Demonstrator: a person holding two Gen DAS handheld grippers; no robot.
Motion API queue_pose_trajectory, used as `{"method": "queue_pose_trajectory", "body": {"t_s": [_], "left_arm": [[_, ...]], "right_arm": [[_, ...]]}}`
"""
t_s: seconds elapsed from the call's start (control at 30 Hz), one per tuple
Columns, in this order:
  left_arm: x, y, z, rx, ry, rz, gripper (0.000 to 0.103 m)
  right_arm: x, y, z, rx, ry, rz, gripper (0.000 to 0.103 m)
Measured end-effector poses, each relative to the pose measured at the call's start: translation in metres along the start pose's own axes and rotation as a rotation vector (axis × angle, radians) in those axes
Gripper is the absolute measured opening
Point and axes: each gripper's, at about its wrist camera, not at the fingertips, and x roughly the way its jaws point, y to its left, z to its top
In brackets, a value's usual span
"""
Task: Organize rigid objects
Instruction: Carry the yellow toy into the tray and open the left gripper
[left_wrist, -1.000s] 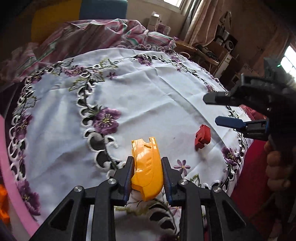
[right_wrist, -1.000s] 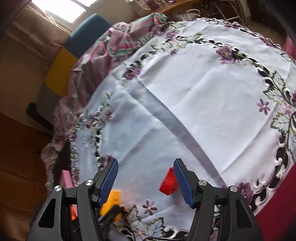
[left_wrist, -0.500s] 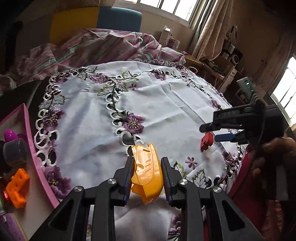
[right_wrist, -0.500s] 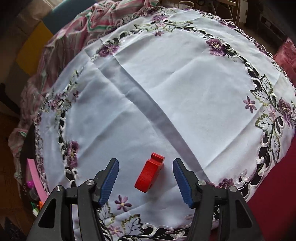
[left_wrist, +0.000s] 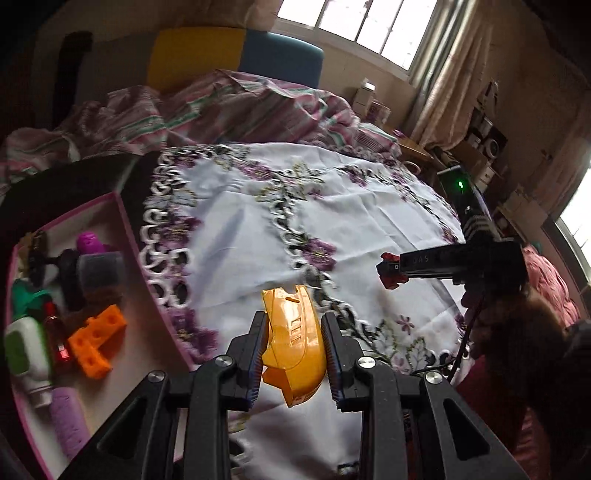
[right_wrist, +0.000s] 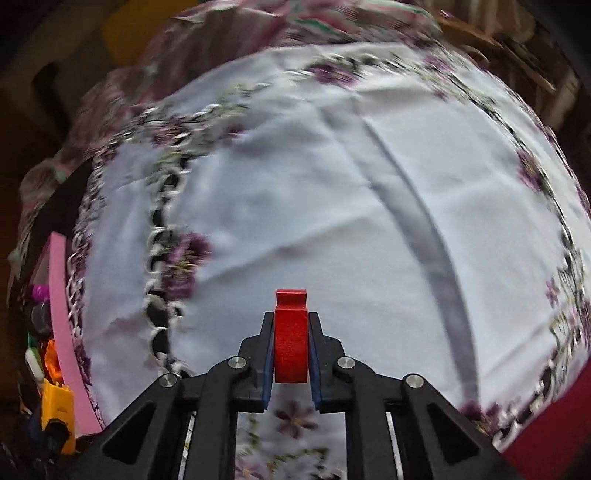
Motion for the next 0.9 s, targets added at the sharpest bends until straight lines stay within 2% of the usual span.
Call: {"method": "queue_pose_trajectory", "body": {"t_s": [0.13, 0.17, 0.27, 0.43, 0.9], "left_arm": [[-0.019, 0.024, -0.002, -0.036, -0.036, 0.094, 0.029], [-0.024, 0.030, -0.002, -0.044, -0.044, 0.122, 0.029], [-0.037, 0.047, -0.004, -0.062, -0.071, 0.190, 0.029], [-0.049, 0.064, -0.010, -0.090, -0.085, 0.258, 0.029], [-0.061, 0.087, -0.024, -0.139, -0.078, 0.301, 0.029]], "right_arm": [[0.008, 0.031, -0.001, -0.100, -0.073, 0.058, 0.014], [0.014, 0.039, -0.002, -0.132, -0.056, 0.036, 0.014], [0.017, 0.051, -0.004, -0.204, -0.073, -0.008, 0.014], [0.017, 0.047, -0.006, -0.208, -0.066, -0.017, 0.014], [0.020, 0.053, -0.004, -0.227, -0.065, -0.033, 0.014]]}}
